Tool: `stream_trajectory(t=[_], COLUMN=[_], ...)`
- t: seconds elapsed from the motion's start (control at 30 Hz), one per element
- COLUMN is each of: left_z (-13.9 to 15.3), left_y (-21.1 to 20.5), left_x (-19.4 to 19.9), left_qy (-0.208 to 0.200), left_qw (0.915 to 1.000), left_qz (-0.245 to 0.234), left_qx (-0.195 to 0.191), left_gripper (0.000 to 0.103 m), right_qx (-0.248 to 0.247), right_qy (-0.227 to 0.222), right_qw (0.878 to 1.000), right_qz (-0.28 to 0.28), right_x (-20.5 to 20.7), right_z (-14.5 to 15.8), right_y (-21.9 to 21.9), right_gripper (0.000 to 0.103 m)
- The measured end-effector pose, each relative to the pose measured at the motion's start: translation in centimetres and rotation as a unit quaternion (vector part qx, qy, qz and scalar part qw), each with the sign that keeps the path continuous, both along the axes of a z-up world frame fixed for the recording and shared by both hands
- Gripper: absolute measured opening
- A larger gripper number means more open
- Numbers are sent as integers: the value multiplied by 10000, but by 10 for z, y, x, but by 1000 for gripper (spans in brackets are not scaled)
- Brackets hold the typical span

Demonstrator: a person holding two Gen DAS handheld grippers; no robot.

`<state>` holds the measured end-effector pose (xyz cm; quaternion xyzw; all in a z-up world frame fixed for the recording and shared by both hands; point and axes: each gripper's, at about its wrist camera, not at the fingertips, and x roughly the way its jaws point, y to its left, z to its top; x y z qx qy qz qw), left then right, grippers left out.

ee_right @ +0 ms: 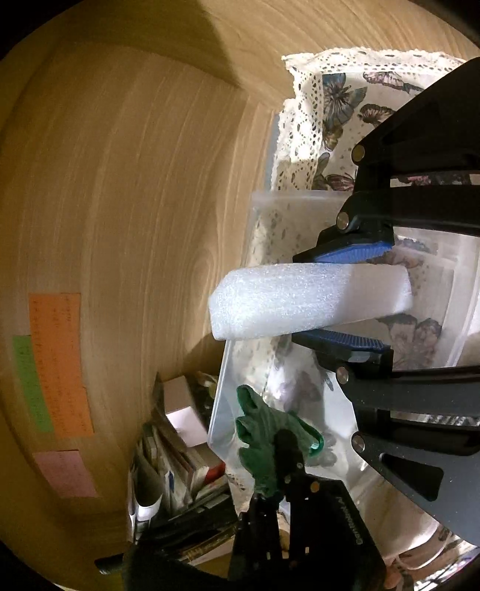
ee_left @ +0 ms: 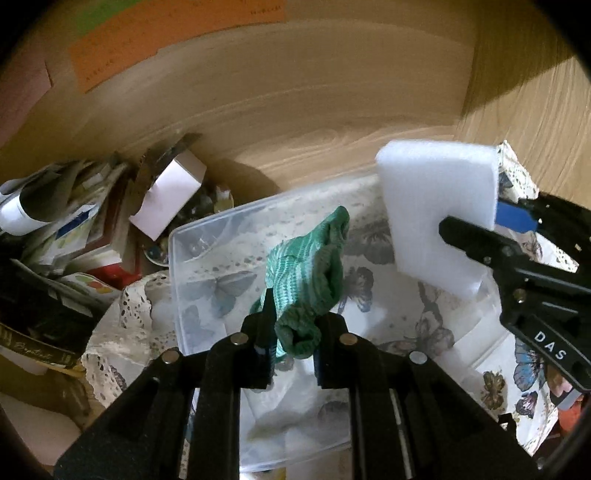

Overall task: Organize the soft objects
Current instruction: 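Lift the foam block into the clear box with the right tool while the left tool drops the glove in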

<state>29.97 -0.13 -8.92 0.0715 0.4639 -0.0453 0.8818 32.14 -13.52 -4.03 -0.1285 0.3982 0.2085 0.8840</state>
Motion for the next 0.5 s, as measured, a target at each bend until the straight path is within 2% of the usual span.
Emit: stream_trajectory(t=[0.07,0.2,0.3,0.37,0.43,0.5], left_z=[1,9,17,24,36,47], left_y=[-2,-8,-1,2,4,7], left_x=[1,0,-1,-3,-9,-15], left_qy=[13,-3,-44,-105,-275,-327], left_qw=[10000,10000,10000,9998,9993,9990], left_qz=[-24,-42,31,90,114,205], left_qx=[13,-12,-81,-153,-225,-229], left_gripper=[15,26,31,41,51,57], right_qx=[-25,-59,-62,-73,-88,-76], right_qy=[17,85,101,27,-113,-198], right_qw=[10000,9999,9999,10000,9999,9998], right_qz=[-8,40,69,58,48,57], right_x=[1,-2,-6,-10,-16,-21], right_z=[-1,-1,1,5,12,19], right_y=[0,4,6,6,6,6], right_gripper=[31,33,49,64,66,69])
